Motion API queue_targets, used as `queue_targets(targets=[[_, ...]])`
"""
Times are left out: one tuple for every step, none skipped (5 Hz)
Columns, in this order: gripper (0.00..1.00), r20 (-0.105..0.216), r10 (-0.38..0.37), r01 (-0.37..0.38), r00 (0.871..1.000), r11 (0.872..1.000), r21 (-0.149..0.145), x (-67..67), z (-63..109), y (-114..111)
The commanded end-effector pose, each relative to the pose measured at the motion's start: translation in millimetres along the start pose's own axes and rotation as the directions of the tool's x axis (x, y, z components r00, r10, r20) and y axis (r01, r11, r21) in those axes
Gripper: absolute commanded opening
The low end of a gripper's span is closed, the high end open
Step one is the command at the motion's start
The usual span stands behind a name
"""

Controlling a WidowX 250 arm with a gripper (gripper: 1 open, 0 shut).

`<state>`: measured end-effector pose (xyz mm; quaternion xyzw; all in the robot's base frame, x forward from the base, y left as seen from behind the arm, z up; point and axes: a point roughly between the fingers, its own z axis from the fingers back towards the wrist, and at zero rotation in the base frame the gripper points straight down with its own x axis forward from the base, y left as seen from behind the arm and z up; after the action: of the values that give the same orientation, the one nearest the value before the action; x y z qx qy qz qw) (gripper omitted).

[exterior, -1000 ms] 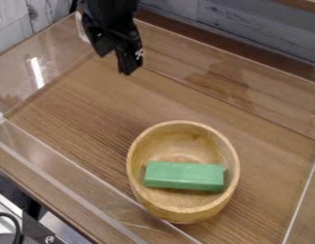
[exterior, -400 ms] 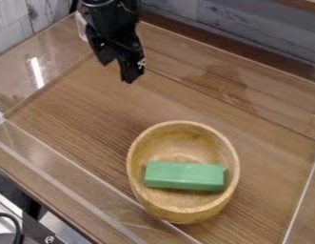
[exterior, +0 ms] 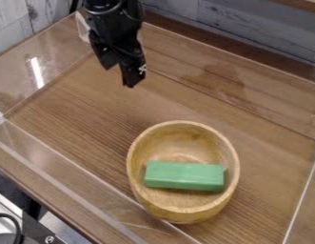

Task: Put the green block in the brown bowl

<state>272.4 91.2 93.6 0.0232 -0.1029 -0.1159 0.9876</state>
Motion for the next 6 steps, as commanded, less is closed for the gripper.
queue_targets(targets=[[1.00,0.039,0.005,-0.006,0.999,0.999,0.034,8.0,6.8,11],[1.00,0.042,0.011,-0.012,0.999,0.999,0.043,10.5,3.8,17],[1.00,0.043,0.012,-0.014,0.999,0.999,0.050,12.3,1.4,21],[1.00,0.043,0.008,-0.011,0.999,0.998,0.055,13.0,-0.1,23],[1.00,0.044,0.005,-0.007,0.999,0.998,0.060,13.8,-1.4,25],[1.00,0.045,0.001,-0.004,0.999,0.998,0.065,14.6,-1.9,26]])
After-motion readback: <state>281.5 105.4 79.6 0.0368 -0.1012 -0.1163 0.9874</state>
